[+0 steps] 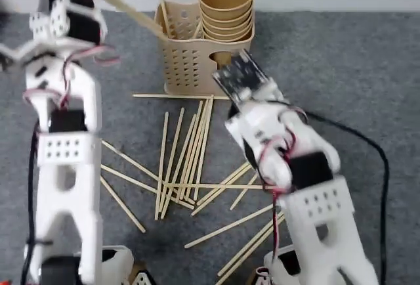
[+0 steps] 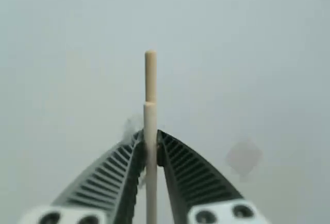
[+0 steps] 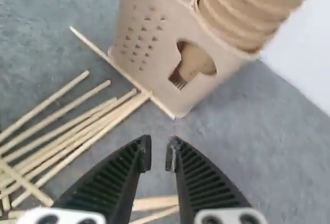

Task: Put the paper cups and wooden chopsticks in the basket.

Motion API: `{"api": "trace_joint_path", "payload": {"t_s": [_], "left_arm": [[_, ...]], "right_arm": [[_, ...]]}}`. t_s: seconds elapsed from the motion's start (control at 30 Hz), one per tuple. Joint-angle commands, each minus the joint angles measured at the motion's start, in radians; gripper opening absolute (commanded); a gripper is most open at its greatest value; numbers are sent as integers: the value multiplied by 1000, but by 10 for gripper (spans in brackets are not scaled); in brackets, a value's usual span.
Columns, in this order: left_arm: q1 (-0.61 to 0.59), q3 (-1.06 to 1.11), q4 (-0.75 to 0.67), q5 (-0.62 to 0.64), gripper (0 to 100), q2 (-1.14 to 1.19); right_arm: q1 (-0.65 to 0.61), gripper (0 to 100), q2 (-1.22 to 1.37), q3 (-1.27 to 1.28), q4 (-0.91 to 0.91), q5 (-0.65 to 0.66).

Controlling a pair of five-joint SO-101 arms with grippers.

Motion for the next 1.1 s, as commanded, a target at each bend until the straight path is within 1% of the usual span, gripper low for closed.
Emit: {"api": "trace_joint_path", "payload": {"t_s": [0.0,0.13,0.2,0.4,0.43,0.53,0.57,0.63,0.7,0.8,0.87,0.93,1.07], "left_arm": [[14,-262,-23,-9,15,141],[34,-427,-26,-26,15,307],[58,-478,-26,-92,15,367],[160,-493,-29,-390,15,450],[175,-493,-29,-411,15,453],[210,-492,-21,-425,15,456],[222,-490,-20,-451,15,459],[238,-487,31,-508,15,459],[252,-489,135,-545,16,459],[259,-489,230,-562,18,459],[255,-489,256,-562,47,459],[250,-492,287,-565,102,459],[249,-498,394,-640,227,448]], "right_arm": [[16,72,-173,83,5,8],[18,72,-271,149,5,8],[21,72,-283,155,7,8],[50,72,-285,155,7,8],[54,72,-286,155,7,8],[73,72,-288,155,7,8],[82,72,-288,155,7,8],[94,72,-289,155,7,8],[104,72,-289,155,7,8],[108,72,-291,155,7,8],[108,72,-291,155,7,8],[108,72,-291,157,7,8],[108,73,-285,158,7,8]]}}
